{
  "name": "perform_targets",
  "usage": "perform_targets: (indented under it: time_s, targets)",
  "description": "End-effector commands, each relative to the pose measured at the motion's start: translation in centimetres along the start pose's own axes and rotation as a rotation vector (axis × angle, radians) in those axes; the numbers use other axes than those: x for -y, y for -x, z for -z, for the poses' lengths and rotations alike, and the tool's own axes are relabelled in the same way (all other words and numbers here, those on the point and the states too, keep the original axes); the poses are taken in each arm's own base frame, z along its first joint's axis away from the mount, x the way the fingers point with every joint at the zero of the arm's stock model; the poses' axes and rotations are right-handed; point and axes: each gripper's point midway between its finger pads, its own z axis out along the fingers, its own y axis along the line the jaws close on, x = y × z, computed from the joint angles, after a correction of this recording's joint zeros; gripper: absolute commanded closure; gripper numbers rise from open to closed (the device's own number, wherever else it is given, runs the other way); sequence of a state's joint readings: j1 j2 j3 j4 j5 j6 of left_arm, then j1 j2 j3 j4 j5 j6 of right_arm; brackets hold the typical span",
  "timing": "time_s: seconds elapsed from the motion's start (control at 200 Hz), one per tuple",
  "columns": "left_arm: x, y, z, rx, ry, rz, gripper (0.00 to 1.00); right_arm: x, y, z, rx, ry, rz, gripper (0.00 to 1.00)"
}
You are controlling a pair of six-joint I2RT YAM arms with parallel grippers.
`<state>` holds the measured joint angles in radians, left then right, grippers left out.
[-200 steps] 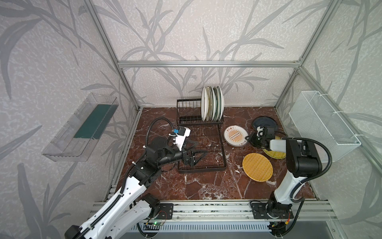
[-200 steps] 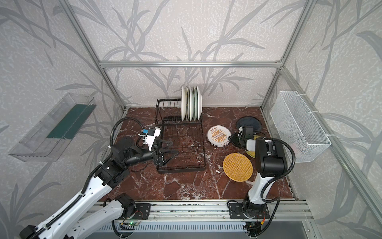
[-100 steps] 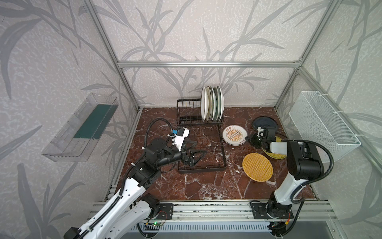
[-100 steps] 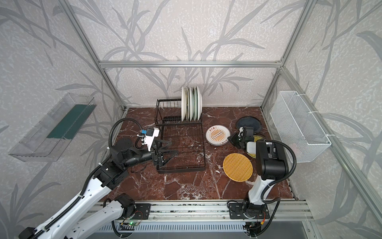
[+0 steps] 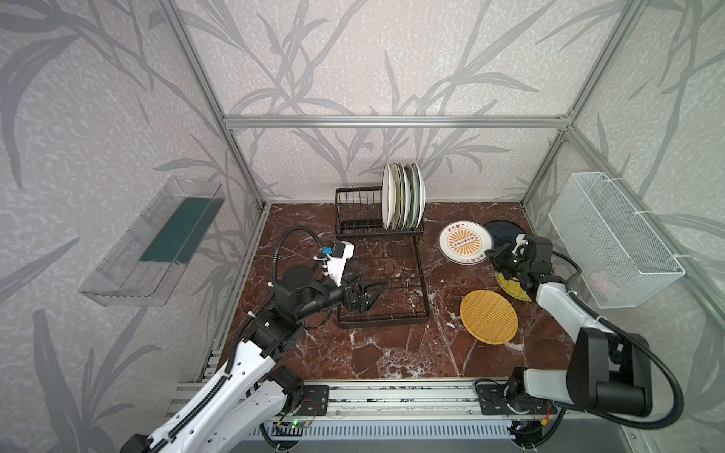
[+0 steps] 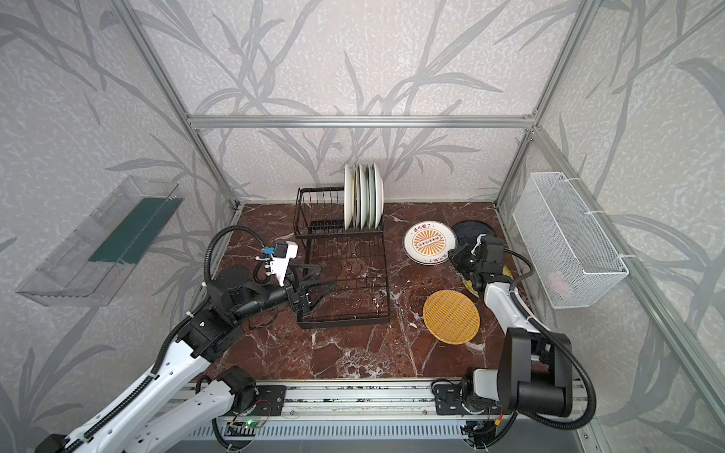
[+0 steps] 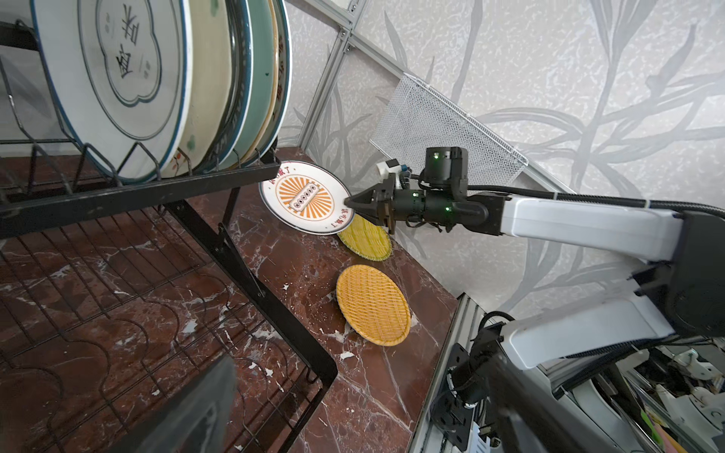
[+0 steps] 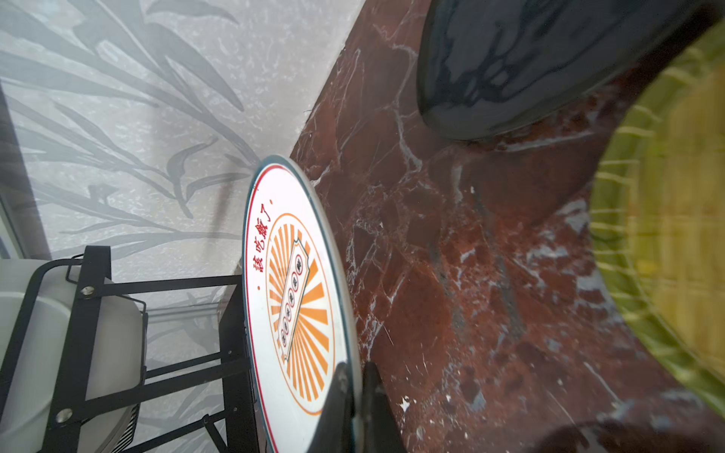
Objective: Load plates into a dish rack
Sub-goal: Pick up the plate from the top-right of the table, then place the plate on the dish rack.
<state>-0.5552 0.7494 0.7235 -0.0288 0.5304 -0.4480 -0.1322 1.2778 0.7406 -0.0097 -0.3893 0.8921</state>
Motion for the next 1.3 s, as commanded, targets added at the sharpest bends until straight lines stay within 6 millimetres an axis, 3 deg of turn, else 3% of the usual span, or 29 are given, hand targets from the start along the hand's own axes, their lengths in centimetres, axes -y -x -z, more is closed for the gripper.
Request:
perform_targets:
  time_s: [0.0,0.165,0.335,0.44,0.68,0.77,0.945,1.1,1.295]
  targets:
    - [-0.6,0.7,0.2,0.054,0.029,-0.009,0.01,1.1,-0.3,3.3,0.020,-0.134,-0.026,1.00]
    - [-1.6,0.8,-0.2,0.086,0.061,0.001,0.04,0.8,-1.9,6.8,-0.006,-0.171,-0.035,1.00]
    - [-2.5,0.4,-1.2,0.120,0.080,-0.017,0.07,-0.3,-3.7,9.0,-0.038,-0.171,-0.016,1.00]
    - [-2.3,-1.1,-2.6,0.090,0.104,-0.101,0.08,-1.5,-5.0,9.3,-0.076,-0.157,0.014,1.00]
    - [-0.5,-5.8,-7.4,-0.080,0.169,-0.505,0.07,-3.5,-8.5,9.1,-0.178,-0.164,0.077,1.00]
    - [-0.4,-6.8,-9.1,-0.116,0.191,-0.647,0.01,-4.0,-9.6,9.0,-0.203,-0.164,0.096,1.00]
    - [1.7,-8.5,-11.8,-0.152,0.124,-0.884,0.01,-5.3,-10.9,8.6,-0.237,-0.148,0.109,1.00]
    - [3.8,-10.3,-13.6,-0.188,0.026,-0.986,0.09,-6.1,-11.9,8.4,-0.258,-0.136,0.122,1.00]
    - [4.5,-12.2,-15.8,-0.260,0.002,-1.017,0.40,-6.5,-12.3,8.2,-0.268,-0.124,0.113,1.00]
